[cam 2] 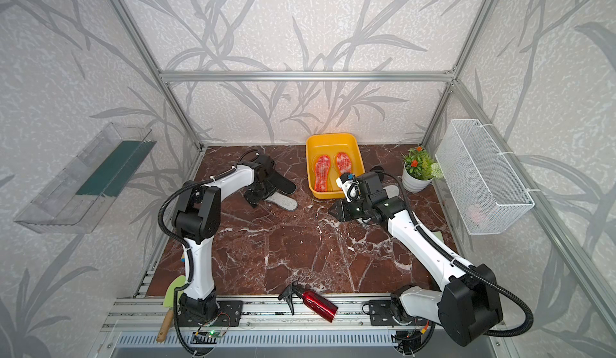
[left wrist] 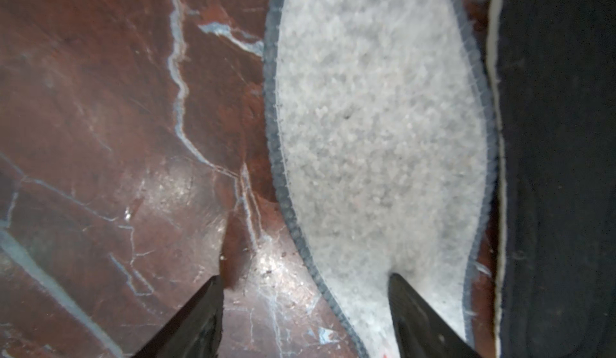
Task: Put the insoles into the storage box
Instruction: Pick up the insole from the center of the board.
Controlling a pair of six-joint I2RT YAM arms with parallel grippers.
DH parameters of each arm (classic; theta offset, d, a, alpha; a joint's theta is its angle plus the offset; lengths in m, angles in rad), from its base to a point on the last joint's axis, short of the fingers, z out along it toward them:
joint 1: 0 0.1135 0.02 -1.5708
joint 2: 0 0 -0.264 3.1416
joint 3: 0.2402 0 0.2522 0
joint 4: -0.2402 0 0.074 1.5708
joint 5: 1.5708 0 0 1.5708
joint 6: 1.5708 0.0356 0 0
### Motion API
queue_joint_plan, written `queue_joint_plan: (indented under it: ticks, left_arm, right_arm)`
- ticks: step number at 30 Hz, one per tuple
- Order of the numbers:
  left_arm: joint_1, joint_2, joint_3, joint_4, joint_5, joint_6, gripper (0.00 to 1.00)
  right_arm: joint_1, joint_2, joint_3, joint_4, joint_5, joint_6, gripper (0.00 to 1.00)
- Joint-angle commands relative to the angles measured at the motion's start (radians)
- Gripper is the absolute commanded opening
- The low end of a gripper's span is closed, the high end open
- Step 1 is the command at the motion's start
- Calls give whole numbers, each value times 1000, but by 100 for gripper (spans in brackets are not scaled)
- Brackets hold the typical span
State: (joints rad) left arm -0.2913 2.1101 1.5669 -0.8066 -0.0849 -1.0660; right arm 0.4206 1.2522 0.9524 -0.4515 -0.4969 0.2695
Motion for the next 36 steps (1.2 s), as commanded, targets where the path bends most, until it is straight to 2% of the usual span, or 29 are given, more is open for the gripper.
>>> queue_joint_plan:
  ticks: [1, 13, 23, 28, 36]
  left_arm:
    - [7, 20, 36, -63, -26, 35, 76]
    - [12, 15, 24, -92, -22, 122, 63]
    - [90, -76, -168, 15, 56, 136, 62]
    - [103, -73, -165, 16, 60, 154, 56]
    - [104, -59, -163, 24, 73, 178, 38]
  right_arm:
    - [0, 3, 10, 24, 1, 8, 37]
    - [1, -5, 5, 37, 12, 29, 37]
    - [1, 7, -1, 56, 13, 52, 37]
    - [1, 6, 1, 60, 22, 60, 37]
    - [0, -2, 3, 52, 38, 71, 37]
